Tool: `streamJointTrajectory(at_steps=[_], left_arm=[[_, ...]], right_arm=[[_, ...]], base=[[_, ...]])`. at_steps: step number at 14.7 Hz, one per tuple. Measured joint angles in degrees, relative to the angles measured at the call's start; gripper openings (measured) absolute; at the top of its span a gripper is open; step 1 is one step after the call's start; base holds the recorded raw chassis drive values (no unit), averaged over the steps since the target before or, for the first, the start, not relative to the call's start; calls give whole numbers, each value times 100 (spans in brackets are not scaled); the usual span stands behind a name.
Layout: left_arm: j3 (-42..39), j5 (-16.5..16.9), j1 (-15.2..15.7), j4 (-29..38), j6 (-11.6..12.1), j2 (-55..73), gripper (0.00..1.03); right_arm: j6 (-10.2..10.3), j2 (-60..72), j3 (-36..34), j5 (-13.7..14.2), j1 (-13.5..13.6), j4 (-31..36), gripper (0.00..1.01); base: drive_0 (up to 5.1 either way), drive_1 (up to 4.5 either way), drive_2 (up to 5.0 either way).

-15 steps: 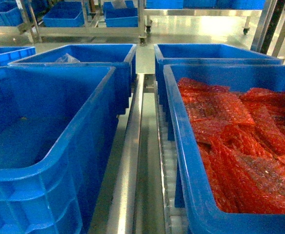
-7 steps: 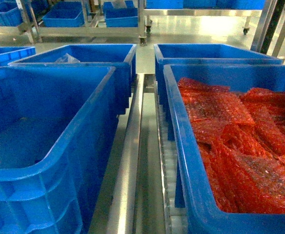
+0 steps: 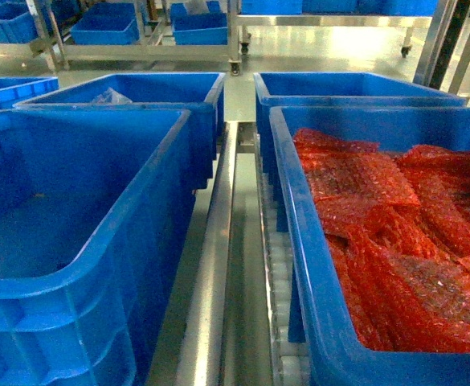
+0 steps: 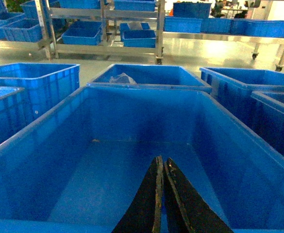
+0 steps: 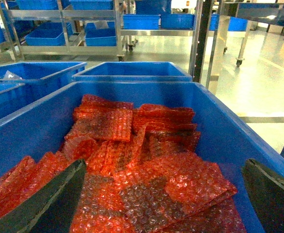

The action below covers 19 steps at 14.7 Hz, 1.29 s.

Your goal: Pick blue part to blue bin on bottom shelf

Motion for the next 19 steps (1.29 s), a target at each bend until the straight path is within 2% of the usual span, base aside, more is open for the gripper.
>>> streamJointTrajectory(at_steps=[4, 9, 10, 11, 14, 15, 16, 17, 19], left_arm=[[0, 0, -2, -673, 0, -669, 2], [0, 0, -2, -1180, 0, -1196, 2], [4, -4, -2, -1906, 0, -1663, 2], [2, -7, -2, -2216, 0, -2135, 2], [4, -2, -2, -2188, 15, -2133, 2], [2, 0, -2, -2208, 13, -2133, 17], [2, 0, 0, -2208, 13, -2133, 59], [4, 0, -2, -2208, 15, -2133, 79], [2, 0, -2, -2205, 13, -2133, 97]], right_arm=[[0, 0, 0, 0, 0, 0, 98], [0, 0, 0, 0, 0, 0, 98], [0, 0, 0, 0, 0, 0, 98], [0, 0, 0, -2, 0, 0, 98], [0, 0, 0, -2, 0, -4, 98], [0, 0, 0, 0, 0, -4, 98], [0, 0, 0, 0, 0, -2, 98], [0, 0, 0, 0, 0, -2, 98], [0, 0, 0, 0, 0, -2, 98]], base=[[0, 0, 0], [0, 0, 0], [0, 0, 0], [0, 0, 0], [0, 0, 0], [0, 0, 0], [0, 0, 0], [0, 0, 0], [0, 0, 0]])
